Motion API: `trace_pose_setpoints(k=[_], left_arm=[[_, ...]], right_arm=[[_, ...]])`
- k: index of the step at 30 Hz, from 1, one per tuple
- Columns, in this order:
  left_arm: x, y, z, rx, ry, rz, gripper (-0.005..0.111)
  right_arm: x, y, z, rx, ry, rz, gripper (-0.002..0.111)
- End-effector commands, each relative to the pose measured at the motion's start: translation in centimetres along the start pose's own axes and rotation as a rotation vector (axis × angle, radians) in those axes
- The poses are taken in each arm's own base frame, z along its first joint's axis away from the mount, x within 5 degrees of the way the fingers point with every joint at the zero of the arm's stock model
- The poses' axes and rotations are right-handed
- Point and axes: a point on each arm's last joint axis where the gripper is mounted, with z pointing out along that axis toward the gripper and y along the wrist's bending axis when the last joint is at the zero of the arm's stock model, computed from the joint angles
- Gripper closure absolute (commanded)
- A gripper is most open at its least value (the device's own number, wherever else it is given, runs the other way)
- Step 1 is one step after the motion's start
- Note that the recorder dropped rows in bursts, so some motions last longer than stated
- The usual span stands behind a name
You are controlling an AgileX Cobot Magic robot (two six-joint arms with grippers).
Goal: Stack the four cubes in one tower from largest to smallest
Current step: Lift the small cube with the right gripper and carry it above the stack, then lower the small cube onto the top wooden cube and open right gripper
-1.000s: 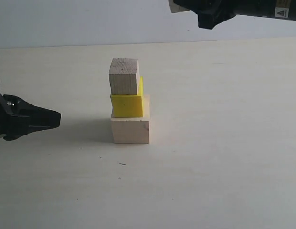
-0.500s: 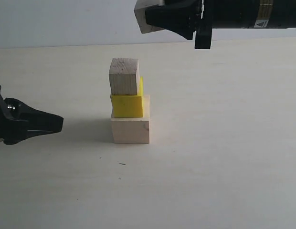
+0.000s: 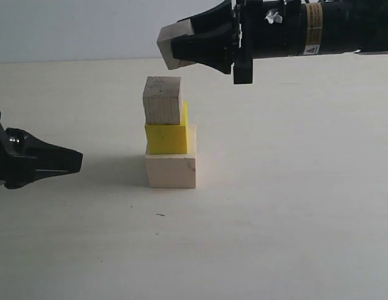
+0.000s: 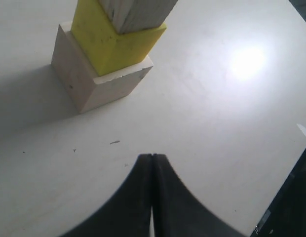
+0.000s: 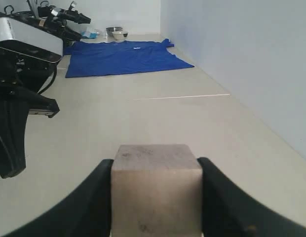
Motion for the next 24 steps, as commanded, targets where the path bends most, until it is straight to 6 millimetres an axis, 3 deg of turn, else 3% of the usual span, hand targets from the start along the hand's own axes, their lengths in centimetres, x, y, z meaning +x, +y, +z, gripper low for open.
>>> trace_pose_setpoints(k=[1,21,24], left_arm=[[-0.27,-0.01,-0.14,-0.007,-0.016,0.001,0.107],[-0.41,0.28,-0.15,-0.038,-0.032,-0.014,0.107],[-0.42,0.29,-0.15,-0.04,-0.033,-0.014,0.107]], right_arm=[[-0.16,0.04,0.61,-0.009,-0.029,-0.014,0.108],[0.21,-0.67,0.79,0.037,-0.081,0.01,0.108],[0.44,-0.27,1.6,0.016,-0.081,0.017,0.108]])
